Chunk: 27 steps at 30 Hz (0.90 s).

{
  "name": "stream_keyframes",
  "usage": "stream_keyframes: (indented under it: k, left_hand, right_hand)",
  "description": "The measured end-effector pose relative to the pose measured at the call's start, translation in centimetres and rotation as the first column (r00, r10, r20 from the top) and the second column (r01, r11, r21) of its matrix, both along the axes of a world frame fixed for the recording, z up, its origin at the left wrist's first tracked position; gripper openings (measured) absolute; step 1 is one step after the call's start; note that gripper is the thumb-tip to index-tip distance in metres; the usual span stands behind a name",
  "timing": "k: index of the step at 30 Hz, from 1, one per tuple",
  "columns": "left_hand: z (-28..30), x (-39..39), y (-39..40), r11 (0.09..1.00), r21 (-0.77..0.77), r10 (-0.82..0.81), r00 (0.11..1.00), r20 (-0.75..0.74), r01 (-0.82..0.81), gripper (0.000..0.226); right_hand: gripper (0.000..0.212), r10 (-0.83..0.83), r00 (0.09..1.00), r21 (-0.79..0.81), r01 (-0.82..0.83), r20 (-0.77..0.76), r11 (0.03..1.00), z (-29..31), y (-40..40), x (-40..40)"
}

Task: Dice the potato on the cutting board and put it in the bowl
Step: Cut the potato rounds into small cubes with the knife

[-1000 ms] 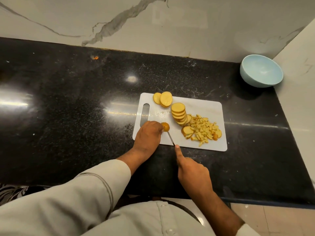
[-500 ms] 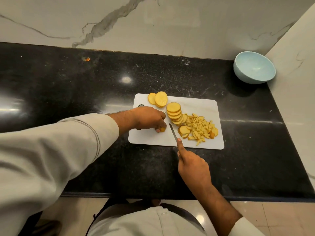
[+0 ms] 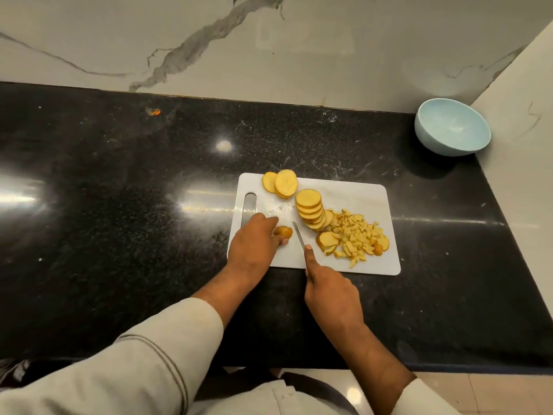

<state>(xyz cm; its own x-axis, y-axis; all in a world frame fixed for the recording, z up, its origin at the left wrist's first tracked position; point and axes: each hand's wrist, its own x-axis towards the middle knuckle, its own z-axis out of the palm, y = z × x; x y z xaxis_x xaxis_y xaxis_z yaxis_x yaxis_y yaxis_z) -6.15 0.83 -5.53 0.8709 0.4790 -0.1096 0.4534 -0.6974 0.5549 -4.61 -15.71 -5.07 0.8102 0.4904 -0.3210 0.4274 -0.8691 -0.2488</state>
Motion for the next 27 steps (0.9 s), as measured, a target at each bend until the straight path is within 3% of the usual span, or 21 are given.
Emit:
stream_keyframes:
  k: [10,19,27]
  left_hand:
    - [-0.5,0.6,0.8,0.993,0.042,-0.110,0.994,-0.010,0.111,0.024]
    - [-0.2,0.3,1.0,0.995,-0.030,-0.096,0.994,0.052,0.097,0.015]
    - [0.3,0.4,0.6,0.993,-0.113,-0.030,0.995,0.092,0.041,0.016]
  right_hand:
    - [0.065,0.026,1.000,-0.023,-0.027,-0.016,0.999,-0.8,0.2,0.0]
    - [0.062,-0.041,0.999,0.059,0.041,-0.002,0.997,-1.1,-0.4,0.0]
    - [0.062,-0.003,1.000,0.039,0.003,-0.009,0.999,-1.0,0.0,-0.5]
